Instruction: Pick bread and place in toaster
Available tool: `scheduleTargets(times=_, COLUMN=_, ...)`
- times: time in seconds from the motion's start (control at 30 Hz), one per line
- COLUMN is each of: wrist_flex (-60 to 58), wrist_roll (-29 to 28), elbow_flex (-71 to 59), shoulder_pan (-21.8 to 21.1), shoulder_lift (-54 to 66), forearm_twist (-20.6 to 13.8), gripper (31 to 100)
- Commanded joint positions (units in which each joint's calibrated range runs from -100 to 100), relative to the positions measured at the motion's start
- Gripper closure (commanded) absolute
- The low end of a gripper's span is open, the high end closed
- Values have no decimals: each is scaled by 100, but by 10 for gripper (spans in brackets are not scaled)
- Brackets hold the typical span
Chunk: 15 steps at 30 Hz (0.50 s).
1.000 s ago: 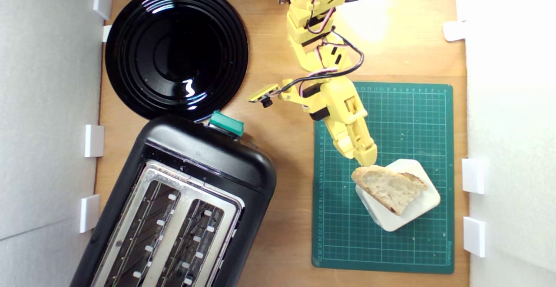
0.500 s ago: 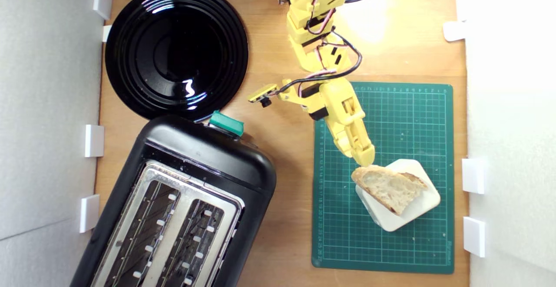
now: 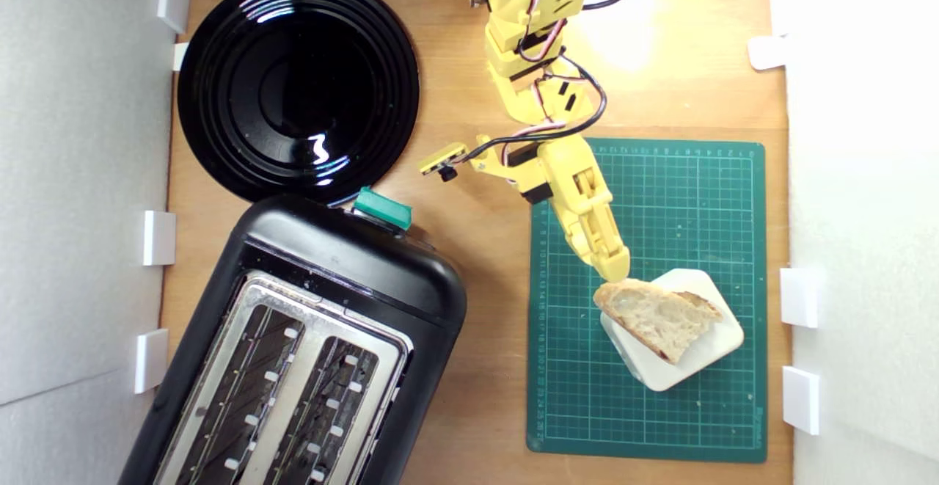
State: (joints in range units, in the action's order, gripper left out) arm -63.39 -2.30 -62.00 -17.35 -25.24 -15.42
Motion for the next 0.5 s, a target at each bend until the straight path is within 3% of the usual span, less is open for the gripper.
scheduleTargets(times=0.0, wrist_flex=-180, wrist_roll=-13, elbow_flex=212, shoulder_pan=-38, shoulder_lift=53, forearm_twist=46, gripper=505)
scheduleTargets(times=0.03, wrist_flex=-180, wrist_roll=-13, elbow_flex=212, shoulder_pan=-38, shoulder_lift=53, forearm_twist=46, gripper=472)
scheduleTargets(times=0.07, wrist_flex=-180, wrist_roll=-50, elbow_flex=212, shoulder_pan=-38, shoulder_lift=53, forearm_twist=46, gripper=391)
scheduleTargets(times=0.17, wrist_flex=-171, wrist_roll=-55, elbow_flex=212, shoulder_pan=-38, shoulder_lift=53, forearm_twist=46, gripper=326)
scheduleTargets(times=0.47, wrist_flex=-180, wrist_roll=-55, elbow_flex=467, shoulder_pan=-95, shoulder_lift=28, forearm_twist=46, gripper=311)
